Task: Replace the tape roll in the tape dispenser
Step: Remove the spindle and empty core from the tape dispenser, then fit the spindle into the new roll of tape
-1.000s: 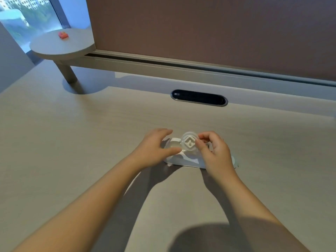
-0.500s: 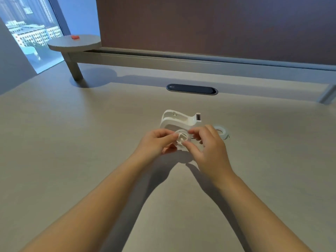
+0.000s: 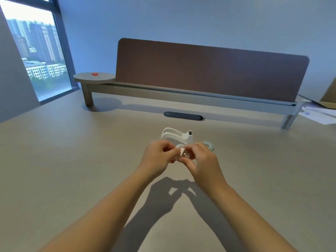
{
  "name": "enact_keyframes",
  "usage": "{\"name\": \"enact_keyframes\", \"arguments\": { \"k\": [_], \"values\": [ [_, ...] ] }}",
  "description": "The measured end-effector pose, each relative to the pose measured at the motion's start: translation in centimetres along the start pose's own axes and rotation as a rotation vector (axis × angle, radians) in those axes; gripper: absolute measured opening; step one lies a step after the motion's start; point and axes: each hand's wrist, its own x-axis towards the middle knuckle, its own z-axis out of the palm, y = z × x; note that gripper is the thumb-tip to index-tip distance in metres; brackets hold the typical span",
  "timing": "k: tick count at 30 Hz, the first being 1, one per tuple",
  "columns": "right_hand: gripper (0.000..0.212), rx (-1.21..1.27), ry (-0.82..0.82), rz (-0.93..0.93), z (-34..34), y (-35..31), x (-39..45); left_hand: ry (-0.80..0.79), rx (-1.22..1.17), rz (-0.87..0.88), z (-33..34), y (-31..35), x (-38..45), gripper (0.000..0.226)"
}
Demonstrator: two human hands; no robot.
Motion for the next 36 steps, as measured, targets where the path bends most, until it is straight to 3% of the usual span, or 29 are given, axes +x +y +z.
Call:
{"name": "enact_keyframes", "arguments": {
  "k": [5,14,19,25,31,36],
  "values": [
    [0.023,0.059,-0.002,0.022,0.3,1.6,0.4,-0.006,0.046,0.034,1.0,-0.4,1.3,0.021],
    [0.020,0.254,-0.039,0.293,2.5,6.6,0.7,-0.061,0.140,-0.203,2.9,-5.2,5.0,0.020],
    [0.032,0.239,-0.027,0.383,3.2,8.9,0.7,-0.009,0.387,-0.096,3.5,-6.9,5.8,0.014],
    [0.020,0.302,0.033,0.538,3.0,10.5,0.7,-0.049,0.682,-0.032,3.4,-7.7,6.7,0.019],
    [0.013,0.262,0.113,0.627,1.1,12.0,0.4,-0.065,0.743,-0.020,3.5,-6.6,7.0,0.025],
    [0.011,0.263,0.140,0.657,-1.0,13.7,0.3,-0.101,0.699,0.088,6.4,-4.4,8.1,0.026]
  ]
}}
